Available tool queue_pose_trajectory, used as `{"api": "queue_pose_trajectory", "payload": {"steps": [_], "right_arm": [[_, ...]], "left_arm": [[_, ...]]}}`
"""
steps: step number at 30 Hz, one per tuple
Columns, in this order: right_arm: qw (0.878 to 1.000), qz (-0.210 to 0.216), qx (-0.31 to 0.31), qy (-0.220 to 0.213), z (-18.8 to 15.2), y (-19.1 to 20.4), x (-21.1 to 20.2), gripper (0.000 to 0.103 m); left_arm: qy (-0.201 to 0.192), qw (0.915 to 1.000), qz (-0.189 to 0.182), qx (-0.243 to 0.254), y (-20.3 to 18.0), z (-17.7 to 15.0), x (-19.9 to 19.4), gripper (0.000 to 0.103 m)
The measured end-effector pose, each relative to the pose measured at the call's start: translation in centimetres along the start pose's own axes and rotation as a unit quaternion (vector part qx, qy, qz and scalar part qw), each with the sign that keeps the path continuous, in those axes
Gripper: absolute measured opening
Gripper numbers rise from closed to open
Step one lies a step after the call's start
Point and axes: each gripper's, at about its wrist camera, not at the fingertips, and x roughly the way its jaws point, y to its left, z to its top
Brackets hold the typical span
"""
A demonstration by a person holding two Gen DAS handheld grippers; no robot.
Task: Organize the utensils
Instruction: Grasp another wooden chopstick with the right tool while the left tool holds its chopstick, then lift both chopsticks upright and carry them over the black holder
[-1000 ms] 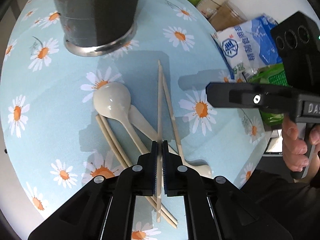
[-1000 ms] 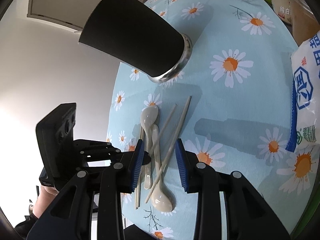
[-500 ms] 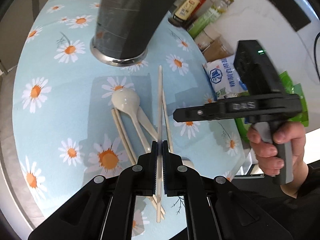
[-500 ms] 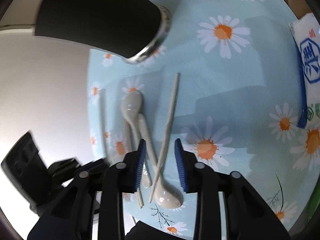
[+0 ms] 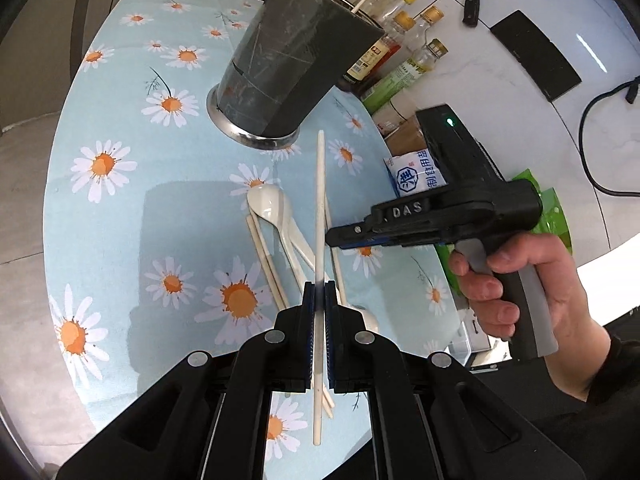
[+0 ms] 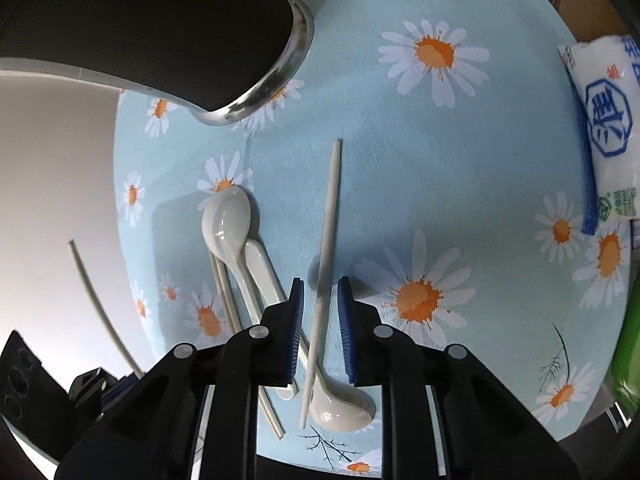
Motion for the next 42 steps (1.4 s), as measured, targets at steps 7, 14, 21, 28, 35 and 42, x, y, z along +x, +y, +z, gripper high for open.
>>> {"api": "queue_pose_trajectory", "payload": {"steps": [7,14,21,28,35,42], "right_arm": [[0.998,-0.068,-0.004,-0.012,-0.1,2.1,0.9,0.013],[0.995,-0.095,0.015,-0.023,0.0,3.4,1.7,0.007],[0.997,-0.060,0.044,-0.020,-0.5,0.5,-0.2,0.006],[0.998,-0.035,0.040,-0.045,-1.9,-0.1,-2.7,0.006],[0.996,0.006,-0.001,-0.094,-3.3,0.7,-6.9,0.006],[0.981,0.052,-0.077,-0.170,-4.4,2.0,-11.9,0.006]], "left_arm": [[0.001,0.9998,-0.020,0.000,1.4,-0.4,-0.5,0.004],[0.007,0.9992,-0.039,0.009,2.3,-0.4,-0.4,0.004],[0.014,0.9987,-0.045,0.020,2.4,0.1,-0.3,0.004],[0.009,0.9988,-0.042,0.025,2.2,0.9,-0.6,0.004],[-0.021,0.9990,-0.033,0.019,1.7,1.8,-1.4,0.004],[-0.069,0.9974,-0.013,0.020,0.7,3.3,-3.1,0.004]]}}
